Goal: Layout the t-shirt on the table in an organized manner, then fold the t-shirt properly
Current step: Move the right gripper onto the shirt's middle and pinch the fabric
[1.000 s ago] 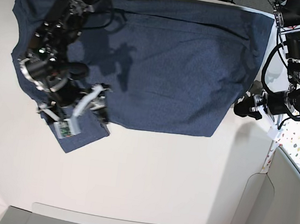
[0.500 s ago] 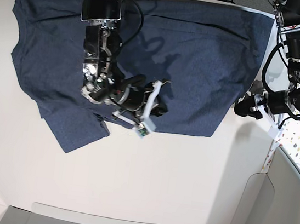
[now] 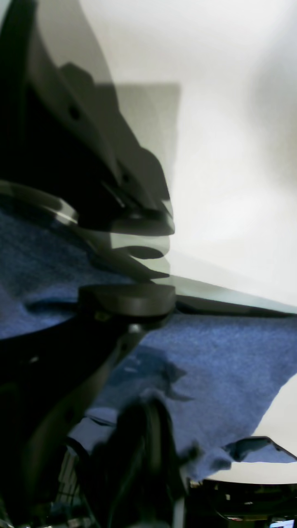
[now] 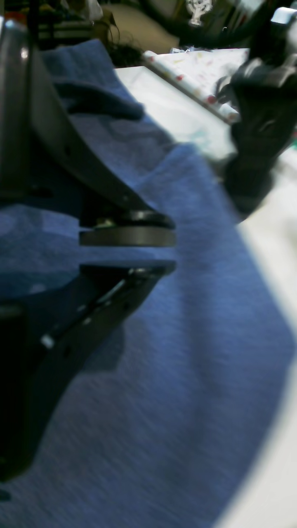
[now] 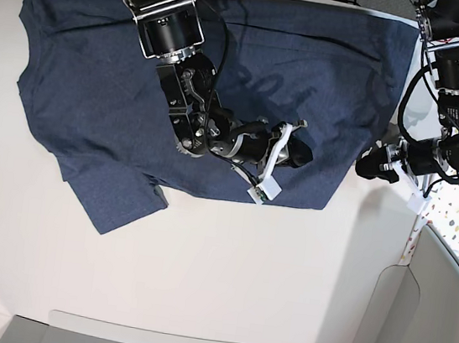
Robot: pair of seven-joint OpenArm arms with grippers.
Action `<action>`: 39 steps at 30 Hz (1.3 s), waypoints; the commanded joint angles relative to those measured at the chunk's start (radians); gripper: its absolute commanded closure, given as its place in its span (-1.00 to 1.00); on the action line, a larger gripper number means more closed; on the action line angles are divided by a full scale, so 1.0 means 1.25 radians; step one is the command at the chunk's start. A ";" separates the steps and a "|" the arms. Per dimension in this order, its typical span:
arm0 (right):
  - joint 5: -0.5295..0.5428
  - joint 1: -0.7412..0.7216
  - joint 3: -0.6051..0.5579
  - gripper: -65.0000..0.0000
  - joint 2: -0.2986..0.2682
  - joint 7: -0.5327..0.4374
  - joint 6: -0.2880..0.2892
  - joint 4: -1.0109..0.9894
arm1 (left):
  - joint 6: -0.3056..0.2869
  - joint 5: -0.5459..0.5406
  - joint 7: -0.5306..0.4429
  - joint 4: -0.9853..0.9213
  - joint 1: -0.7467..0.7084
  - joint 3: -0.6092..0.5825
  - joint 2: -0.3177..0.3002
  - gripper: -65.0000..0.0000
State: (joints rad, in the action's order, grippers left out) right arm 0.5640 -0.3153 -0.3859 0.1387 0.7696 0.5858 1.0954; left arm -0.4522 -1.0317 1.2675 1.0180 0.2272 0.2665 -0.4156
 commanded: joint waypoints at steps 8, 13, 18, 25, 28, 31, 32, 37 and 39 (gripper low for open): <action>0.024 -0.028 -0.001 0.86 0.015 -0.003 -0.027 -0.083 | 0.006 0.022 0.021 0.006 0.014 -0.003 0.015 0.39; 0.024 -0.028 -0.001 0.86 0.015 -0.003 -0.080 -0.111 | 0.006 0.022 0.073 0.006 0.052 -0.003 0.068 0.39; 0.029 -0.028 0.006 0.90 0.015 -0.001 -0.086 -0.126 | 0.006 0.021 0.103 0.007 0.102 -0.003 0.104 0.39; 0.023 -0.026 0.022 1.00 0.015 0.001 -0.087 -0.133 | 0.006 -0.050 0.103 0.081 0.111 -0.004 0.104 0.39; 0.023 -0.025 0.022 1.00 0.015 -0.001 -0.087 -0.167 | 0.006 -0.111 0.103 0.126 0.111 -0.006 0.104 0.39; 0.023 -0.026 0.023 1.00 0.015 -0.004 -0.087 -0.192 | 0.006 -0.189 0.103 0.134 0.111 -0.070 0.099 0.39; 0.023 -0.026 0.025 1.00 0.015 -0.004 -0.087 -0.194 | 0.006 -0.224 0.103 0.134 0.111 -0.097 0.091 0.39; 0.023 -0.026 0.027 1.00 0.015 -0.004 -0.087 -0.194 | 0.004 -0.303 0.103 0.138 0.111 -0.186 0.075 0.39; 0.023 -0.026 0.027 1.00 0.015 -0.004 -0.087 -0.194 | 0.004 -0.291 0.103 0.156 0.111 -0.160 0.075 0.39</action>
State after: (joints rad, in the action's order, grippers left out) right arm 0.5980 -0.3580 -0.3546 0.1616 0.7166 0.5034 0.8719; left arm -0.4458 -1.3640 1.4105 1.1915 0.3359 0.0566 -0.3000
